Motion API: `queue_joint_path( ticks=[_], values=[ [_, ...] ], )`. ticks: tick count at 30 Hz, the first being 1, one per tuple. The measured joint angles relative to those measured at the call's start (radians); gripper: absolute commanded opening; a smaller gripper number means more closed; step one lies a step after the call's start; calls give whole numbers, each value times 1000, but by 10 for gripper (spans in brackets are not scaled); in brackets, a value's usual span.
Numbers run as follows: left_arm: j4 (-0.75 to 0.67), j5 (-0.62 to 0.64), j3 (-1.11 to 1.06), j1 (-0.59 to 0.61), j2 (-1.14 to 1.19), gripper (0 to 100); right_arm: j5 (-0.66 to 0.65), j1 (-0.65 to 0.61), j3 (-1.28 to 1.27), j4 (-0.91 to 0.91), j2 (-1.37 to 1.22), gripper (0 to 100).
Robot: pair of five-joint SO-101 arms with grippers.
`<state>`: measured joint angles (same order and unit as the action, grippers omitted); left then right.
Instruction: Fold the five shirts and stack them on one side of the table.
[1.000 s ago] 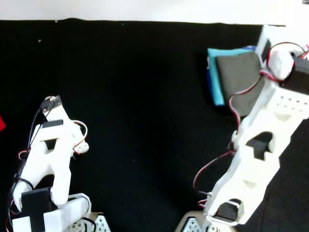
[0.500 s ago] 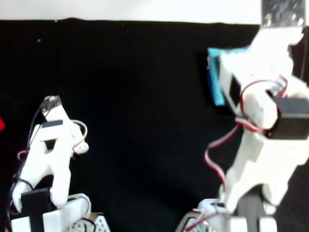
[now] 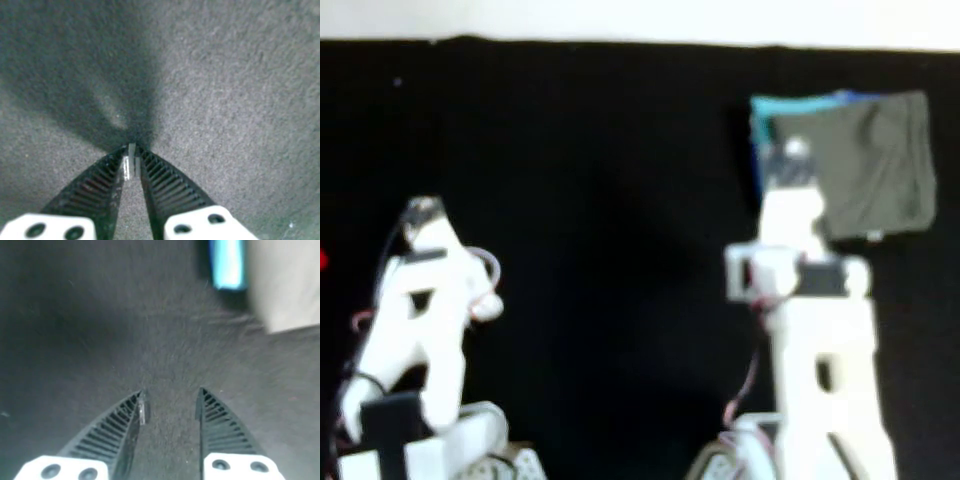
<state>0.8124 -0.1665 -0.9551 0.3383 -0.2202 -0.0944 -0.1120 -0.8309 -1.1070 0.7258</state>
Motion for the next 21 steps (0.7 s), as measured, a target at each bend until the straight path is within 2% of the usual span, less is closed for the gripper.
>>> queue_joint_path(
  ticks=[5, 13, 21],
  values=[
    [0, 0, 0, 0, 0, 10, -34, 0, -354, 279, 17, 149],
    [0, 0, 0, 0, 0, 12, -35, -2, -594, 528, 38, 149],
    [28, 0, 31, 18, 6, 14, -35, 0, -641, 575, 74, 149]
  ],
)
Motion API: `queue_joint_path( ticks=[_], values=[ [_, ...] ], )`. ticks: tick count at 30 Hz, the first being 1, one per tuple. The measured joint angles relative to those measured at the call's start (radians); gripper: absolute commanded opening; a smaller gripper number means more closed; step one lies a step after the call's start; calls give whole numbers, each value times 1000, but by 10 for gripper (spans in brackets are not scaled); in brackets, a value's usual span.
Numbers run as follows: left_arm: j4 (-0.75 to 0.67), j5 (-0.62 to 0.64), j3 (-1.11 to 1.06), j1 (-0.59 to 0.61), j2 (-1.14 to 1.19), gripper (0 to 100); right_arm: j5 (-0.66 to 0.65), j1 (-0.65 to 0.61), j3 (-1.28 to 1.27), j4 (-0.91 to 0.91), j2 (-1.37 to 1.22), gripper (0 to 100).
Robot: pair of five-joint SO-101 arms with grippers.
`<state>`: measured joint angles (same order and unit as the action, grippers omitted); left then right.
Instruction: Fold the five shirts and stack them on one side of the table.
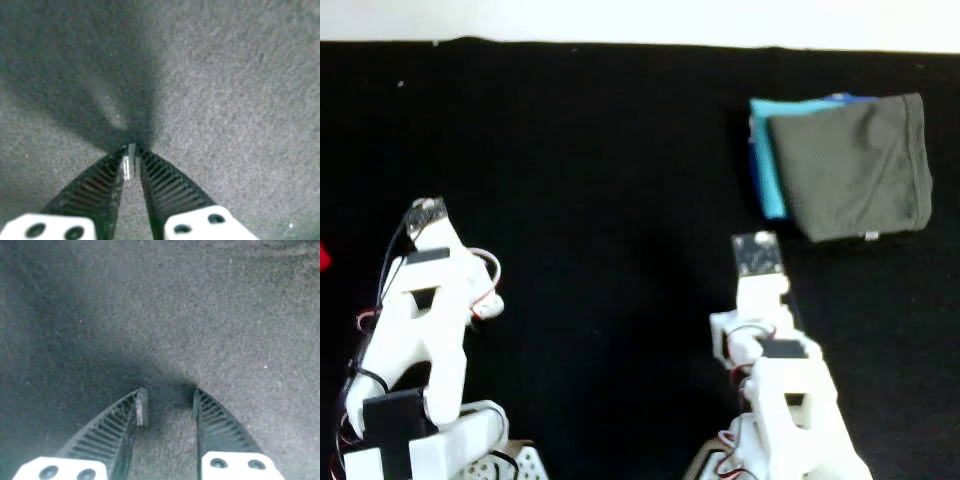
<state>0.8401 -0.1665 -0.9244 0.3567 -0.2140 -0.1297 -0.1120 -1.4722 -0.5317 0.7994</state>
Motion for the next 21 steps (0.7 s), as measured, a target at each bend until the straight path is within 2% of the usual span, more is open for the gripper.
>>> queue_joint_path(
  ticks=[3, 5, 9, 11, 15, 21],
  values=[
    [141, -2, 97, 92, 0, 18, 0, 0, 0, 0, 0, 149],
    [262, -37, 192, 189, 0, 62, 0, 0, 0, 0, 0, 149],
    [476, -230, 404, 419, 0, 189, 0, 0, 0, 0, 0, 149],
    [526, -305, 509, 548, 0, 193, 0, 0, 0, 3, 0, 149],
    [523, -428, 649, 790, 0, 191, 0, 0, 0, 3, 0, 149],
    [313, -572, 689, 1005, 37, 193, 0, 0, 0, 3, 0, 149]
  ],
)
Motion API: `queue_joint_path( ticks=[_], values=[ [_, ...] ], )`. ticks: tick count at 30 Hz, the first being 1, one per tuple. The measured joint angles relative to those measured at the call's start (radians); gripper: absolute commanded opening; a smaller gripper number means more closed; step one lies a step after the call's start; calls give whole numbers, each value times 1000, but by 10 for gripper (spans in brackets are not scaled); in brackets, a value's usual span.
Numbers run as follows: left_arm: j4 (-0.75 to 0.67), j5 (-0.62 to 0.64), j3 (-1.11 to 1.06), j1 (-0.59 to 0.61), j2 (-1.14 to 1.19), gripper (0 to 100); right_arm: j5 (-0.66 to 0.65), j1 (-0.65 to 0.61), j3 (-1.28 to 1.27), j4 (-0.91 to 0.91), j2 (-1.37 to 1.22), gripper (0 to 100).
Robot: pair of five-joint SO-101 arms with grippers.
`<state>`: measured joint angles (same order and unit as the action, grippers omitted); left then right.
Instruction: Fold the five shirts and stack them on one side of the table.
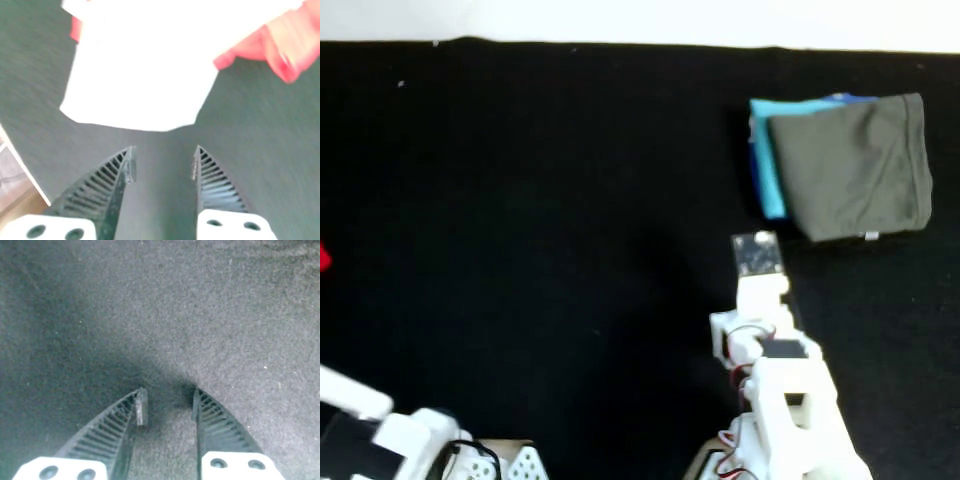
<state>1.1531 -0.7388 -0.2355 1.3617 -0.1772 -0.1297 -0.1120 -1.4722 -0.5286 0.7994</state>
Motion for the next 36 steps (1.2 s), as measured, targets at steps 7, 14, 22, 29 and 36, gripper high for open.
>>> queue_joint_path(
  ticks=[7, 14, 22, 29, 36],
  values=[
    [-153, -71, 60, 120, 226, 193, 0, 0, 0, 0, 0, 149],
    [-166, -71, 210, 123, 462, 191, 0, 0, 0, 9, 0, 149],
    [-144, -74, 255, 60, 543, 8, 0, 0, -3, 9, 0, 149],
    [-29, -41, 262, -58, 542, 9, 0, 0, -3, 15, 0, 149],
    [124, 89, 261, -212, 358, 9, 0, 0, -3, 15, 0, 149]
  ],
)
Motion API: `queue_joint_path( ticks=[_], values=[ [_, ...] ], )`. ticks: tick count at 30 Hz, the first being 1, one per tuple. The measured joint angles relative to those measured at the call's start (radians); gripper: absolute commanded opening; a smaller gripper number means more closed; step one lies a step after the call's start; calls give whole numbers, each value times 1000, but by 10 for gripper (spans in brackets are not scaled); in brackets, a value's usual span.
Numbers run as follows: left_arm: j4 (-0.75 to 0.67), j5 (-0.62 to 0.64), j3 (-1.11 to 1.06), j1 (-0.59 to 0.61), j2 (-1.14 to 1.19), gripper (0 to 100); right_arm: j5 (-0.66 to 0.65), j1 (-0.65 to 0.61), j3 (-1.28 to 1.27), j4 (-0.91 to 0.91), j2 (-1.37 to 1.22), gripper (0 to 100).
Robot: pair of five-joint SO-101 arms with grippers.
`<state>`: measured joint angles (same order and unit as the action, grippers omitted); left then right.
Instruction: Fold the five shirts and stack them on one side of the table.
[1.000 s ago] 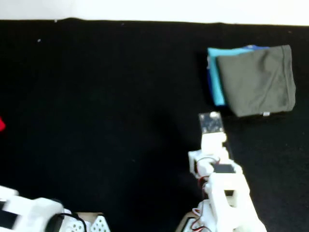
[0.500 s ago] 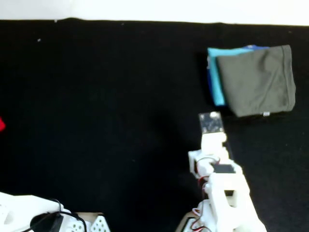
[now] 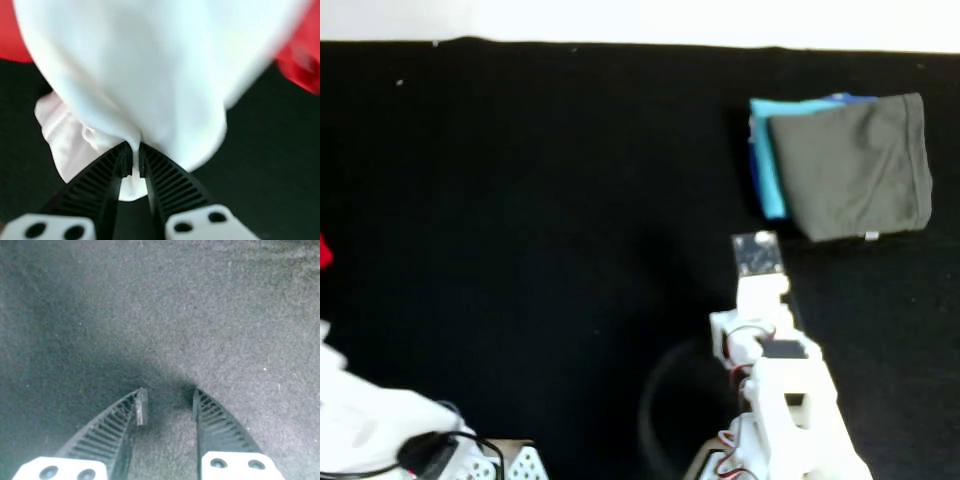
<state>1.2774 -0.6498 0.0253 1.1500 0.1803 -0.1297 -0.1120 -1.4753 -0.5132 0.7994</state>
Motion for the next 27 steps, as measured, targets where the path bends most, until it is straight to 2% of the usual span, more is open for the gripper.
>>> queue_joint_path(
  ticks=[8, 12, 19, 22, 27],
  values=[
    [163, 166, 0, -299, -385, 9, 0, 0, 0, 0, 0, 149],
    [169, 236, 0, -506, -603, 9, 0, 0, 0, 0, 0, 149],
    [114, 250, 0, -861, -919, 9, 0, 0, 0, 0, 0, 149],
    [58, 293, 0, -931, -979, 9, 0, 0, 0, 0, 0, 149],
    [41, 341, -86, -944, -987, 9, 0, 0, 0, 0, 0, 149]
  ],
)
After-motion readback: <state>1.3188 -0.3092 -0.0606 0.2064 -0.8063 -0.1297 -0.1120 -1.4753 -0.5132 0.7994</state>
